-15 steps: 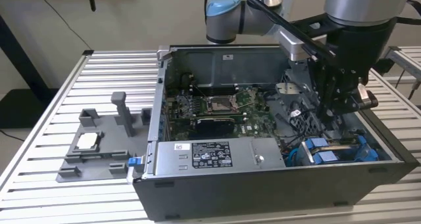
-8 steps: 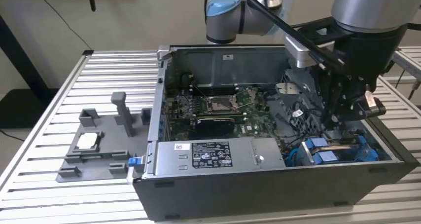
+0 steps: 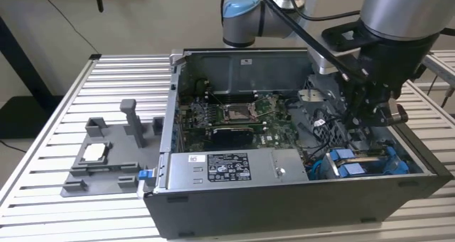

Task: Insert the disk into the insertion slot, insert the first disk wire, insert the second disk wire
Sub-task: 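Insert the second disk wire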

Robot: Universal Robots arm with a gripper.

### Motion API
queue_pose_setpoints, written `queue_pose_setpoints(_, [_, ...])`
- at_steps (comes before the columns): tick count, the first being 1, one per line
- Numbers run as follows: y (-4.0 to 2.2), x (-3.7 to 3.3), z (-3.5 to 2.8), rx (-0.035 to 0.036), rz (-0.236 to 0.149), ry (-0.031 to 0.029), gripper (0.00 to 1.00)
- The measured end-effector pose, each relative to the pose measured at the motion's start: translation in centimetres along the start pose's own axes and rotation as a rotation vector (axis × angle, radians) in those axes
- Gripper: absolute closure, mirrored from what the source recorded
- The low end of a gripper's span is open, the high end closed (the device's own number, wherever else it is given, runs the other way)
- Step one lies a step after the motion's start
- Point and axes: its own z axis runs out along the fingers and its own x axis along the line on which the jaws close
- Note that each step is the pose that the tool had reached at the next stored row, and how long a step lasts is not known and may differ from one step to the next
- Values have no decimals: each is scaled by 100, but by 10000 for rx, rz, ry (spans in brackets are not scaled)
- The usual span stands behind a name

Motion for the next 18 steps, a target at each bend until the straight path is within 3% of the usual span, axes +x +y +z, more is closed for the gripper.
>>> queue_pose_setpoints(1, [-22, 1, 3, -110, 13, 1, 84])
queue_pose_setpoints(6, [-168, 13, 28, -814, 80, 35, 84])
queue_pose_setpoints(10, [-299, 22, 52, -1249, 125, 32, 84])
queue_pose_setpoints(12, [-363, 27, 64, -1396, 141, 26, 84])
queue_pose_setpoints(15, [-448, 33, 79, -1542, 157, 19, 84])
queue_pose_setpoints(18, [-470, 45, 87, -1552, 207, 23, 84])
